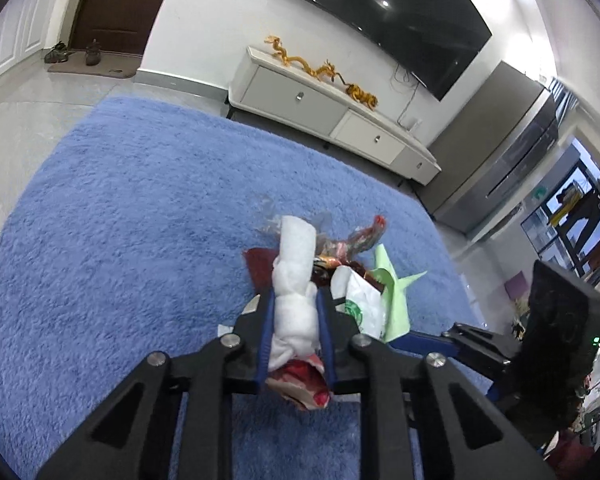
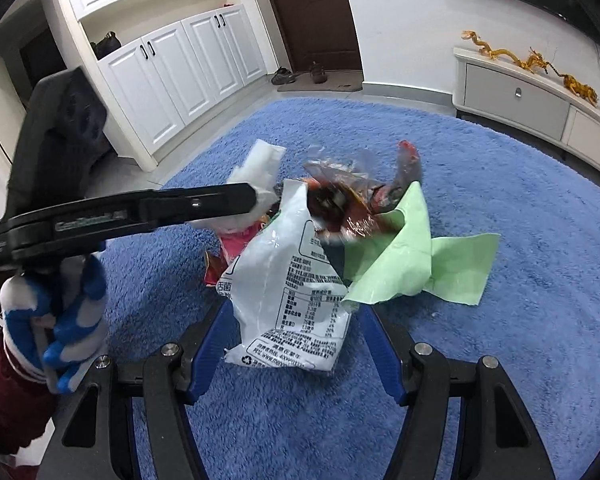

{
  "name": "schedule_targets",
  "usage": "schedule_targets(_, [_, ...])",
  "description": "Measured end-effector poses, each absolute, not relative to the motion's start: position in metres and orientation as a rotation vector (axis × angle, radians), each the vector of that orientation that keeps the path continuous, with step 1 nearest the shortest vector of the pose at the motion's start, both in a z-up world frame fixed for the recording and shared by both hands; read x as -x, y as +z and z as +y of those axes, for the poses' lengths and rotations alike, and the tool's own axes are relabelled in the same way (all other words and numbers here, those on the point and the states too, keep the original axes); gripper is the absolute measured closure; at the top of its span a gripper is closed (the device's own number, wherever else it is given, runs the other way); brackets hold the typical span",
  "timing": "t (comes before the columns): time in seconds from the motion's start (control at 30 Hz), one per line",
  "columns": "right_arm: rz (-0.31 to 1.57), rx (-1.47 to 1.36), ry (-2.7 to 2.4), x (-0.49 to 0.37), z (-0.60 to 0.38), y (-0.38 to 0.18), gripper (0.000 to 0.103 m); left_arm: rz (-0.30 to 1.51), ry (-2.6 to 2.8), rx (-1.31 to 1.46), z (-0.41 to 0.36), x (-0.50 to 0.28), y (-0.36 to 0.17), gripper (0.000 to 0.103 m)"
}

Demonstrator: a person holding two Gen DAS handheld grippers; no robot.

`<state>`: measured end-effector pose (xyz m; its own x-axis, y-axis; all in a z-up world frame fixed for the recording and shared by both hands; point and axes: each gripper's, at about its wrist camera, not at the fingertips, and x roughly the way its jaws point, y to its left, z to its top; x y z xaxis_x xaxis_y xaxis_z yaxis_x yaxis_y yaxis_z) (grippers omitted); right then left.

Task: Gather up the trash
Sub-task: 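Grasp the white plastic bag with the left gripper while the right grasps the printed white bag, then carry both white bags over the bin and open both grippers to drop them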

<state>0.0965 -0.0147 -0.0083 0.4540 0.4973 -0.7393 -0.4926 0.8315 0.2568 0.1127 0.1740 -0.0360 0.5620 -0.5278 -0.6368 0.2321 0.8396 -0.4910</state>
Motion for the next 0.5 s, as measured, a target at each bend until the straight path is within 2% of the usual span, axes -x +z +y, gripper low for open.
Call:
schedule_targets(0.23, [0.958,-0.023,0.63,-0.1,-0.007,-0.022,0.04,0.829,-0.449,0.428,0.195,-0.094,-0.03,0.084])
schedule_targets(0.27, [0.963,-0.031,0.634,-0.102,-0.006,-0.025,0.042,0.824,-0.447,0.43,0.198,-0.09,-0.029,0.084])
schedule_targets(0.3, [0.961,-0.028,0.637,-0.101,-0.004,-0.026,0.049,0.82,-0.443,0.43,0.201,-0.087,-0.028,0.084])
schedule_targets(0.5, [0.93,-0.006,0.654,-0.087,-0.001,-0.023,0.062,0.801,-0.418,0.427,0.213,-0.072,-0.021,0.084])
